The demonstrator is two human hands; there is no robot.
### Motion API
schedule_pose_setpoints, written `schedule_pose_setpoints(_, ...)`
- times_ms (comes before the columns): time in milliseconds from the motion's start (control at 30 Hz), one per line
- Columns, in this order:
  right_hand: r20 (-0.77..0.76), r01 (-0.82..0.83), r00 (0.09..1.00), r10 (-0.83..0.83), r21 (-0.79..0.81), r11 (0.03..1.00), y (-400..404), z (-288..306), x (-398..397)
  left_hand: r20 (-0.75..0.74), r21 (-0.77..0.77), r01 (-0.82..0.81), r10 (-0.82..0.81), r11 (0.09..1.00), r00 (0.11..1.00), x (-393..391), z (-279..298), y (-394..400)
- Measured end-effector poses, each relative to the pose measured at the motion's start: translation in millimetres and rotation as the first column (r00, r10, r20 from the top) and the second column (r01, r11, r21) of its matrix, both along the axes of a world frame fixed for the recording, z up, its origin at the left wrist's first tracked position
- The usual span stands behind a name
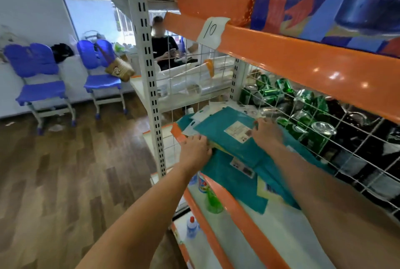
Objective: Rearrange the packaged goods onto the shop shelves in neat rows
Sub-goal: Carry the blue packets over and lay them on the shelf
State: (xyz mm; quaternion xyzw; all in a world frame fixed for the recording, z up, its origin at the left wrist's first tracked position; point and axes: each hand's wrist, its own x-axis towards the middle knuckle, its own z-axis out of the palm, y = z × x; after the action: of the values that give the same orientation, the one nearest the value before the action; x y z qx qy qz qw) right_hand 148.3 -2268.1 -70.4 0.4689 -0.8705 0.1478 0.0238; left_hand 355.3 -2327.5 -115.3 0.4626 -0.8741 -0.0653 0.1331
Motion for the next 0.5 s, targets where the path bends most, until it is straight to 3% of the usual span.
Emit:
schedule_pose_setpoints(167,0.096,0.037,0.994,-0.049,0.12,0.992,-15.7,0.7,-4.4,-0.018,0.009,0.012,-0.012,1.0,1.0,-9.5,-1.6,-14.9)
schedule_pose_setpoints(400,0.188,0.154,0.967,-0.17,0.098,0.983,-28.3,5.7,-11.6,-0.032,0.008,0.062,-0.062,0.998,0.998,-9.7,3.5,-36.0)
schedule_pose_setpoints(500,0.298,0.157,0.938,-0.176,0.089,0.984,-28.4,9.7,-18.1,-0.041,-0.003,0.09,-0.09,0.996,0.995,-8.9,5.8,-41.8)
